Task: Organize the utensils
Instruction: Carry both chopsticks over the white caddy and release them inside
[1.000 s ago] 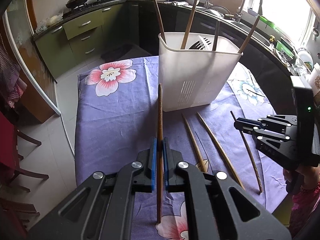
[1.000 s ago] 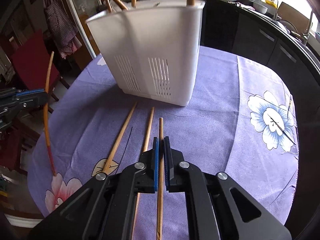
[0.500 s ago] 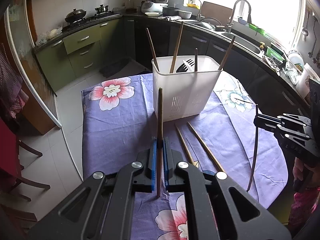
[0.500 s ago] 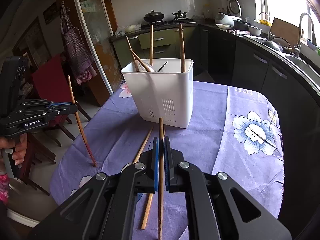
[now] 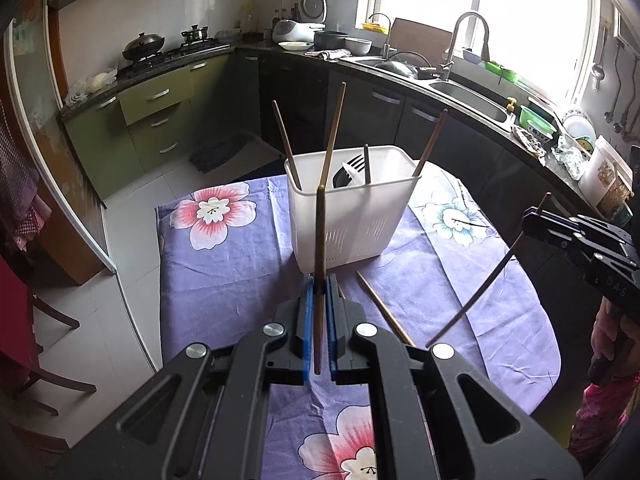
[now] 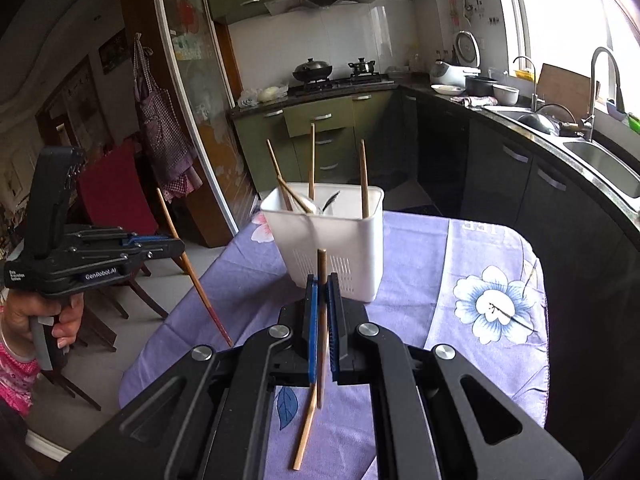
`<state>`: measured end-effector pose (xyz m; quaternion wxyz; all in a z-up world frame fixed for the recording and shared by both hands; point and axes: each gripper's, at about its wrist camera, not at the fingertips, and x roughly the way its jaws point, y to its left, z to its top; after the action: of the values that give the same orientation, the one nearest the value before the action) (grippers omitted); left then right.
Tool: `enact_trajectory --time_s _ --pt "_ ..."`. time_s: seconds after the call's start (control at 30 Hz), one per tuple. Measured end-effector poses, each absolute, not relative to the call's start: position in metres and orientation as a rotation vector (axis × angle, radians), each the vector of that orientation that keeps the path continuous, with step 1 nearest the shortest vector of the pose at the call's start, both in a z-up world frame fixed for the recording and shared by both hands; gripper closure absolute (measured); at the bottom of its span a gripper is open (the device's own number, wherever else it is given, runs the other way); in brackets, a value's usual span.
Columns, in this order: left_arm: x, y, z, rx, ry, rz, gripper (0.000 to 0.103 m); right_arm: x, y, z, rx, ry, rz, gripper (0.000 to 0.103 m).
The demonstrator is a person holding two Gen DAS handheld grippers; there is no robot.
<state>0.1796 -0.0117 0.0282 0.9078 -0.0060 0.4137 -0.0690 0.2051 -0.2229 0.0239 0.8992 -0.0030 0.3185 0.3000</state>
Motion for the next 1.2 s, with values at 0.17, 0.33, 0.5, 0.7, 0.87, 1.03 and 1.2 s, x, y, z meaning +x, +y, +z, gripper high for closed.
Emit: enact_trajectory --time_s 0.17,0.33,0.5,0.7,0.87,1.03,1.2 --pt "0.192 -0.014 0.058 -0.024 0.809 -0.149 0.097 0.218 -0.224 0.070 0.016 0.603 0.622 0.098" --pt "0.206 -0.018 0.103 -0.025 0.727 -0.147 0.097 0.231 -0.222 0.099 0.022 0.584 0.620 0.098" --pt "0.221 -0.023 0.141 -0.017 0.633 -0.129 0.097 0.246 -0.221 0.120 0.043 0.571 0.622 0.098" --pt "0.243 -0.030 0.157 0.003 0.567 -0.080 0.097 0.255 -0.217 0.142 0.057 0.535 0.632 0.098" --pt "0.270 -0.029 0.136 -0.002 0.586 -0.064 0.097 0.258 -0.214 0.152 0.046 0.519 0.618 0.098" --pt "0.291 -0.024 0.102 -0.024 0.646 -0.058 0.097 0.267 -0.215 0.161 0.055 0.507 0.599 0.098" --pt "0.299 -0.018 0.076 -0.030 0.697 -0.055 0.095 0.281 -0.213 0.170 0.069 0.487 0.573 0.098"
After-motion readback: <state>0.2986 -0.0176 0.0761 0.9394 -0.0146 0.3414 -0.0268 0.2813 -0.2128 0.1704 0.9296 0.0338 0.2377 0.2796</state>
